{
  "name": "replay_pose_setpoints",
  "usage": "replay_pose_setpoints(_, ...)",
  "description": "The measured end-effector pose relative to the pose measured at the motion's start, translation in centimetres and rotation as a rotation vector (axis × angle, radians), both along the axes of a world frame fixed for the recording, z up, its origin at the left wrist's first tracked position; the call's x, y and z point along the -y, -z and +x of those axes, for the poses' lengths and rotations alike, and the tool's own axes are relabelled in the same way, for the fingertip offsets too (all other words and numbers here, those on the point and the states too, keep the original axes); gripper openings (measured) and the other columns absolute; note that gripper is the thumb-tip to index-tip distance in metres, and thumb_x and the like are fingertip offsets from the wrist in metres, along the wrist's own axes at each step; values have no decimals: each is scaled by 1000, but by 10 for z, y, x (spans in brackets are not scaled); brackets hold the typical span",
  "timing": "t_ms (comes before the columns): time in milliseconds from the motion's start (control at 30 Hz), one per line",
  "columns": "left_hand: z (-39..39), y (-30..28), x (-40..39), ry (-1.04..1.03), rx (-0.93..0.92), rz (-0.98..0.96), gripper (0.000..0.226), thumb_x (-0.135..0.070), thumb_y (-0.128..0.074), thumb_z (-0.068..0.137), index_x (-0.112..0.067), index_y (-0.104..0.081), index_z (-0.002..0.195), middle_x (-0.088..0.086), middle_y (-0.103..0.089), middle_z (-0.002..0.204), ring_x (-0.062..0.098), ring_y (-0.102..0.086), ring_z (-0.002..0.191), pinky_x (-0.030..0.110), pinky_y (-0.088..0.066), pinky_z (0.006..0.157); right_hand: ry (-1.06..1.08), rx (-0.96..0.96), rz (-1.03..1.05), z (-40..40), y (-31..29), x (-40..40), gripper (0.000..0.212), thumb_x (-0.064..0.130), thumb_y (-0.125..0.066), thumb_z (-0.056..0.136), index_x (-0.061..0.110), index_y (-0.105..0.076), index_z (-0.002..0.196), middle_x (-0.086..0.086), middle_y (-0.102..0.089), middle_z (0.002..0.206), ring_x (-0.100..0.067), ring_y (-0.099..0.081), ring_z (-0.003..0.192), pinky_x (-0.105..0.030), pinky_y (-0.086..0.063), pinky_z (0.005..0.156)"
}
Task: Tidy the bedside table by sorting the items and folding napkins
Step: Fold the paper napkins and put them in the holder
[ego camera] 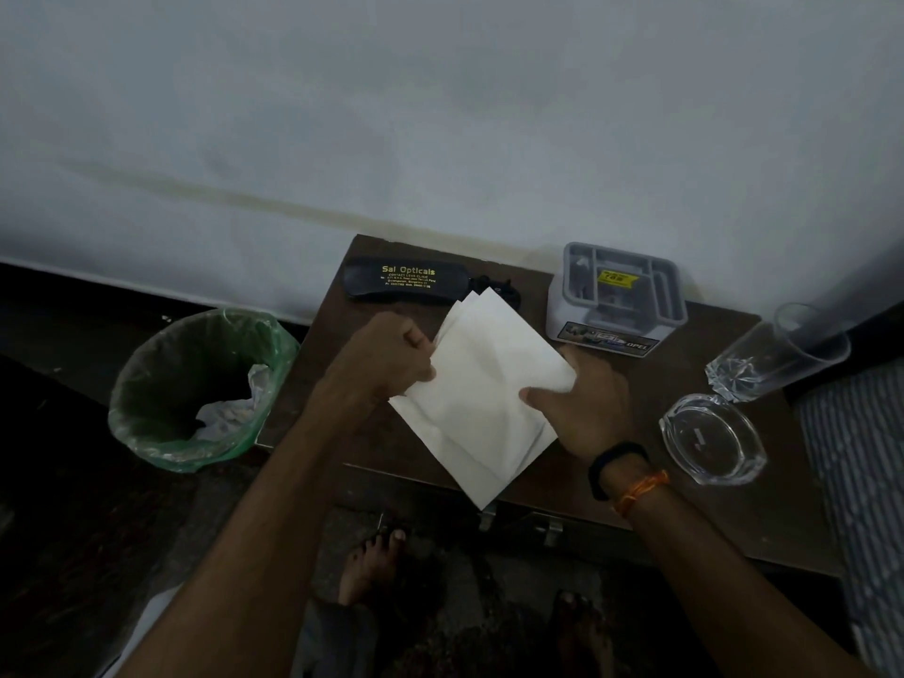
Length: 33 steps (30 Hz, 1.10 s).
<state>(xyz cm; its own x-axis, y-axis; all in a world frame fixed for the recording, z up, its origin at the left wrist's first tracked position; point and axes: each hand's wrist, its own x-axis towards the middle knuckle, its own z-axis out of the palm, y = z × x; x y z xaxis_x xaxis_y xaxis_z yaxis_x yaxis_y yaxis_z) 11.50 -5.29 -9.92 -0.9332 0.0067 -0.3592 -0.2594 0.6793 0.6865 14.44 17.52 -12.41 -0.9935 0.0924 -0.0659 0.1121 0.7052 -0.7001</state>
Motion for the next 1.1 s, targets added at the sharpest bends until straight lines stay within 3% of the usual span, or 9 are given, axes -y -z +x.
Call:
replay_pose_setpoints(100,1,4,1,-4,-46,-36,18,-15,-76,81,-5,-65,91,8,-67,90,26,-64,86,42,-56,84,29,-112,-7,3,-4,0,26,21,-81,74,12,-69,96,1,-60,98,-14,-54,89,-25,-39,76)
replay_pose_setpoints(267,3,11,6,-3,-106,-100,32,-32,-75,81,-13,-59,100,-2,-58,97,18,-56,91,28,-40,74,55,-154,-173,2,-12,-6,12,23,-76,80,25,-65,80,12,-65,84,1,-58,74,-13,-40,64)
replay_pose_setpoints(433,3,11,2,-48,-129,-84,48,-45,-68,85,-13,-54,117,-1,-55,108,18,-54,99,32,-42,80,274,-25,-565,2,-15,-18,8,19,-72,85,23,-65,85,6,-70,90,-18,-67,87,-44,-59,71)
replay_pose_setpoints(600,6,-3,-11,-250,-121,275,56,-64,-57,85,-14,-61,110,5,-68,106,24,-66,99,46,-56,89,263,82,-922,9,-16,-44,23,8,-69,86,12,-69,108,-7,-74,108,-28,-70,100,-38,-60,79)
replay_pose_setpoints(733,9,-20,-23,-206,126,605,64,-68,-62,77,-15,-68,113,2,-72,108,23,-68,101,39,-61,78,160,186,-1044,12,-20,-56,43,12,-72,77,5,-67,119,-15,-71,117,-36,-66,110,-48,-53,97)
replay_pose_setpoints(833,17,-25,-34,-4,289,705,46,-52,-73,75,-20,-74,108,1,-76,106,20,-73,96,33,-59,71,173,183,-1041,16,-22,-55,41,12,-72,77,7,-68,117,-16,-71,115,-42,-63,111,-54,-47,97)
replay_pose_setpoints(900,21,-25,-41,73,292,712,39,-29,-75,80,-14,-70,116,4,-75,111,23,-71,103,36,-59,81,191,175,-1076,18,-23,-54,39,12,-71,80,6,-67,119,-17,-70,118,-40,-65,111,-56,-47,99)
replay_pose_setpoints(967,22,-26,-46,63,267,736,39,-9,-72,83,-10,-66,122,7,-73,115,26,-69,107,40,-58,87,222,215,-1171,20,-24,-51,41,16,-67,86,5,-63,125,-19,-66,125,-38,-63,115,-57,-46,102)
replay_pose_setpoints(1100,22,-28,-54,14,237,821,42,2,-69,82,-10,-65,122,7,-74,114,25,-71,103,35,-60,75,205,419,-1404,27,-29,-44,42,29,-57,95,11,-58,133,-15,-64,131,-37,-59,122,-58,-42,106)
